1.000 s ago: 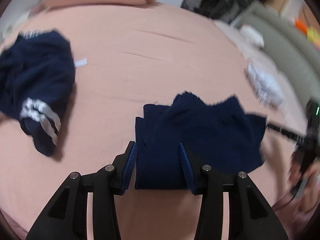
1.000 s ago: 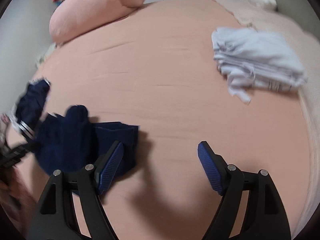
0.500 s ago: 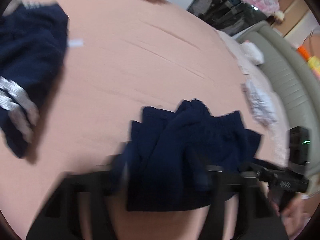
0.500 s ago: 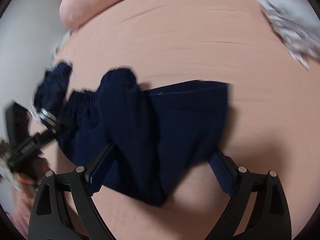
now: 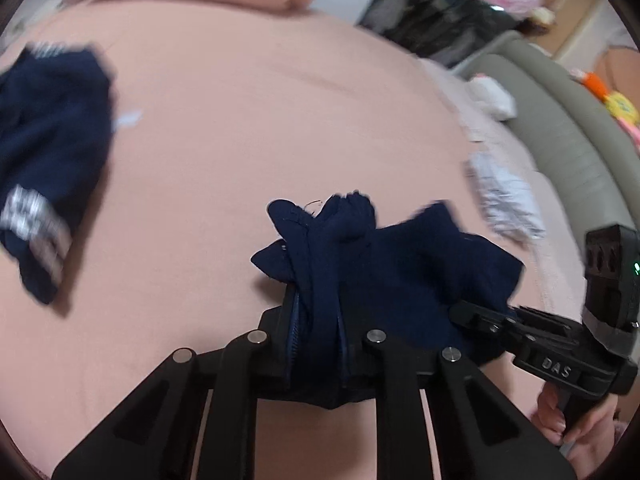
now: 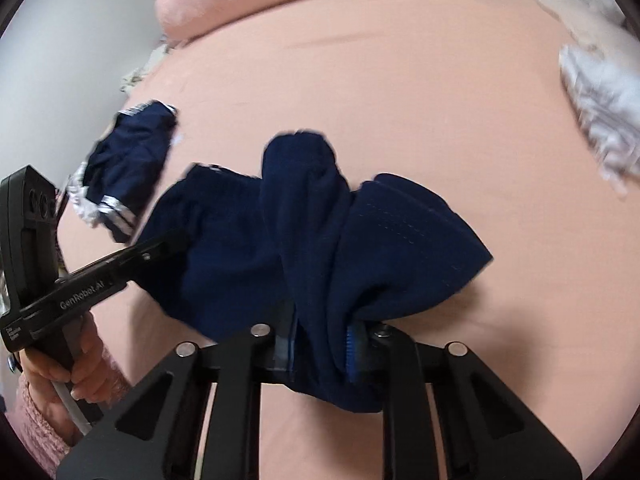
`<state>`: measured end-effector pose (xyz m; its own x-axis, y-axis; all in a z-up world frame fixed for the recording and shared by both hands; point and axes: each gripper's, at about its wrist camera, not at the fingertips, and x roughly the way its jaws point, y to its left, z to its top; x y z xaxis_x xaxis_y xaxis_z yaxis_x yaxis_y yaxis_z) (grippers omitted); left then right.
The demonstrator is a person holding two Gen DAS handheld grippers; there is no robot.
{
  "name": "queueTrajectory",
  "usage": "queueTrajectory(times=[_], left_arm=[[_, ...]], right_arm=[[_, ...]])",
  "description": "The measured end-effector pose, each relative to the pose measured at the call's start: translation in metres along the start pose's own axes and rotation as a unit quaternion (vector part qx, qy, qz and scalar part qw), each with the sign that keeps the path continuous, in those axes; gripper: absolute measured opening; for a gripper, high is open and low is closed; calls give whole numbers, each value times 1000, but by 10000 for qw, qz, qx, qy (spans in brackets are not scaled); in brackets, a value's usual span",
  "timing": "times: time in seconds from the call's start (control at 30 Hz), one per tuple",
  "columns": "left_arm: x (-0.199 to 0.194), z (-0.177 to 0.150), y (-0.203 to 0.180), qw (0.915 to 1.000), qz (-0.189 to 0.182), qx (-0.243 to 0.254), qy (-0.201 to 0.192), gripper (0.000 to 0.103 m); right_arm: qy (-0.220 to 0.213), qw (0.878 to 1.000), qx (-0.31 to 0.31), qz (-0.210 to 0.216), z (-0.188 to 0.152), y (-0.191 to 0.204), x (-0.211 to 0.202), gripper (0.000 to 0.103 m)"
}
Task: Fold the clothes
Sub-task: 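Lift the folded pants bundle with both grippers and carry it onto the white garment stack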
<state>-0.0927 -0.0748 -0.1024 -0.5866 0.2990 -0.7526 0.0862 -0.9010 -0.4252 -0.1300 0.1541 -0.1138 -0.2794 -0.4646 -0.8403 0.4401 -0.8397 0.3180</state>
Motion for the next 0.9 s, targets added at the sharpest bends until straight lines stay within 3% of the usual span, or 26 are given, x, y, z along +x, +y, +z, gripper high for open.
queueTrajectory(times=[0.13, 0.27, 0.57, 0.67, 0.77, 0.83, 0.87, 0.9], left_arm=[[5, 29, -61, 9982, -447, 384, -56, 16], [31, 65, -129, 9940, -825, 724, -33, 16], [112, 136, -273, 9874, -1221, 959, -297, 16], [147, 156, -296, 9909, -1025, 847, -219, 17], [195, 157, -289, 9948, -923, 430, 9, 20], [234, 149, -279, 9962, -712, 343, 355, 25], [255, 144, -274, 9960, -507, 370, 631, 41], [267, 141, -269, 9953, -370, 386, 807, 51]], right_arm=[[-340, 9993, 114, -97, 15, -31, -54, 16], [-545, 9974, 343, -329, 39, -89, -105, 16], [-1298, 9829, 468, -1218, 102, -214, -205, 16], [-1487, 9768, 613, -1415, 120, -257, -222, 16], [-1347, 9762, 994, -1379, 128, -304, -199, 24], [-1007, 9769, 1288, -1379, 128, -331, -147, 31], [-845, 9765, 1432, -1374, 127, -344, -125, 33], [-753, 9754, 1581, -1335, 121, -355, -113, 38]])
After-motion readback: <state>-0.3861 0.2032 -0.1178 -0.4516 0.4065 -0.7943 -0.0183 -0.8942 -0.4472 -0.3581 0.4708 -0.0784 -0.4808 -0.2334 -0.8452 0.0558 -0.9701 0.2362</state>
